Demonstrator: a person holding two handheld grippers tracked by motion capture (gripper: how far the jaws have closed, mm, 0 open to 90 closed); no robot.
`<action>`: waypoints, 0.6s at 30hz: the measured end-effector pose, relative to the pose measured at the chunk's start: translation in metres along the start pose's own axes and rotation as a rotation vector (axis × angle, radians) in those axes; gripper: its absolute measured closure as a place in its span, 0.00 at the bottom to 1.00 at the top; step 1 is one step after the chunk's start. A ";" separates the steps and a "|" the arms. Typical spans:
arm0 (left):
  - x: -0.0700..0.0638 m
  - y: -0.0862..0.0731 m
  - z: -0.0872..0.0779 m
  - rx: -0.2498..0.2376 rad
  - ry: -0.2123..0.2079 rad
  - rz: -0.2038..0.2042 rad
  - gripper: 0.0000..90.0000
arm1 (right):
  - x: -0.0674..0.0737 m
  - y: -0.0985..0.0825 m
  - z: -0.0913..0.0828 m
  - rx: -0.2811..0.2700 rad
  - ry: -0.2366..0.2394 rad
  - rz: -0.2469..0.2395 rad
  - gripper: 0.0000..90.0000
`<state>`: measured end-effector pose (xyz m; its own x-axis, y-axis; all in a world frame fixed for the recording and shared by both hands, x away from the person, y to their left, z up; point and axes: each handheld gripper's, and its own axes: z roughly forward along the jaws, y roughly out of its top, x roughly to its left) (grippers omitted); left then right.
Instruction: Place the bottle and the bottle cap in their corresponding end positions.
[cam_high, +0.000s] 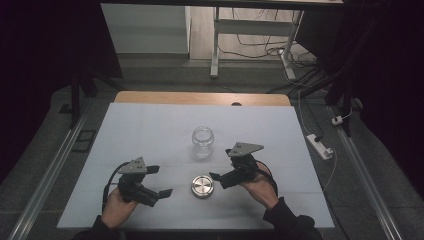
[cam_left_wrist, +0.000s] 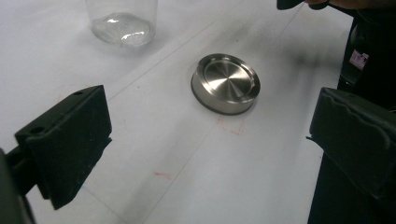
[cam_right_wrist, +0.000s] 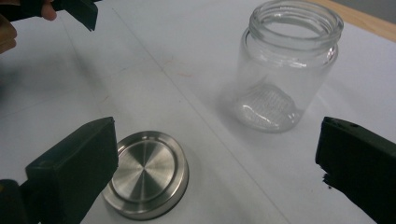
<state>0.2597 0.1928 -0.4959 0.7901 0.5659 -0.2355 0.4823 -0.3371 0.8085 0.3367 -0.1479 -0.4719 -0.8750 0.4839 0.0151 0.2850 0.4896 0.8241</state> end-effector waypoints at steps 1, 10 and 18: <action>0.000 -0.001 -0.001 0.001 0.002 -0.003 0.00 | 0.000 -0.001 -0.001 0.002 -0.001 0.005 0.00; -0.001 -0.012 -0.016 -0.004 0.030 -0.023 0.00 | 0.002 -0.011 -0.016 0.007 -0.032 0.014 0.00; -0.001 -0.025 -0.033 -0.008 0.076 -0.054 0.00 | 0.001 -0.023 -0.034 -0.003 -0.073 0.038 0.00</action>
<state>0.2347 0.2255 -0.4981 0.7316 0.6390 -0.2374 0.5203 -0.2985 0.8001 0.3161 -0.1838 -0.4719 -0.8324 0.5541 0.0054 0.3166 0.4676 0.8253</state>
